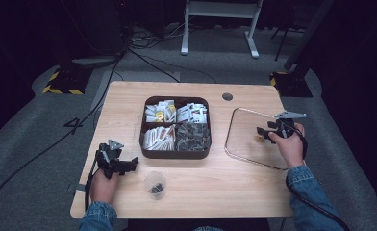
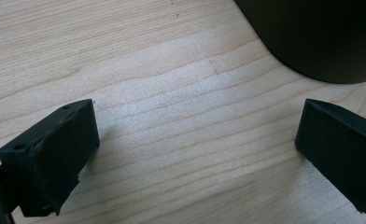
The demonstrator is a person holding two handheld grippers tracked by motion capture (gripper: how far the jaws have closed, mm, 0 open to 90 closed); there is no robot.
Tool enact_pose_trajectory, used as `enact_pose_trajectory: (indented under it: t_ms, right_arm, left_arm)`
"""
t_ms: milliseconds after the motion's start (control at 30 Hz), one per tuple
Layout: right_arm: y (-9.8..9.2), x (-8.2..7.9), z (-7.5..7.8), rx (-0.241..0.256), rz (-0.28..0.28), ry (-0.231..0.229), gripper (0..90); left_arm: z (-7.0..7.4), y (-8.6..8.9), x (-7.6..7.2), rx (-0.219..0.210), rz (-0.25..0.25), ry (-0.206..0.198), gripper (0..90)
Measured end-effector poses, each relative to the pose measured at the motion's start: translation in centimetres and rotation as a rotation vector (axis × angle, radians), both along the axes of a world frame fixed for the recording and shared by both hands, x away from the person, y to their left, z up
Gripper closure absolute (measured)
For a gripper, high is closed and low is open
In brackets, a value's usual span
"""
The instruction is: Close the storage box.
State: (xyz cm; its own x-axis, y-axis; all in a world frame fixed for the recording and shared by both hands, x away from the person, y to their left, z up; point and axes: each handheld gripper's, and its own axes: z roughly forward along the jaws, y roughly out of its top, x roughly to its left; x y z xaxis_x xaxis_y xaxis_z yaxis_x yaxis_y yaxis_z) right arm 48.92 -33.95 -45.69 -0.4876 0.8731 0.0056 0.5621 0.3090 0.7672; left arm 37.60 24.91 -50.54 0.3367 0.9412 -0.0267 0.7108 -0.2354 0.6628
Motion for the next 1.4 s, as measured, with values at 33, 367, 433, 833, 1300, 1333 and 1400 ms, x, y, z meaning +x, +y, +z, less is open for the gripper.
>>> enact_pose_trajectory:
  t_ms: [33,367,433,833,1300,1333,1400]
  right_arm:
    - [-0.2,0.1,-0.3,-0.002,-0.006,0.005,36.0]
    - [-0.2,0.5,-2.3,-0.023,0.004,0.06,38.6]
    - [-0.1,0.5,-2.6,-0.033,0.013,0.064,40.4]
    - [0.2,0.5,-3.4,-0.037,0.04,0.061,57.6]
    - [0.3,0.3,-3.2,-0.016,0.019,0.077,58.5]
    - [0.3,0.3,-3.2,-0.014,0.014,0.075,58.5]
    - [0.3,0.2,-3.1,-0.005,0.01,0.074,58.5]
  left_arm:
    - [0.0,0.0,0.0,0.0,0.0,0.0,0.0]
    - [0.0,0.0,0.0,-0.001,-0.003,-0.001,0.0]
    - [0.0,0.0,0.0,0.0,-0.003,0.0,0.0]
    - [0.0,0.0,0.0,0.0,-0.003,-0.001,0.0]
    - [0.0,0.0,0.0,0.0,-0.004,-0.001,0.0]
    - [0.0,0.0,0.0,0.0,-0.004,-0.001,0.0]
    - [0.0,0.0,0.0,-0.001,-0.004,-0.002,0.0]
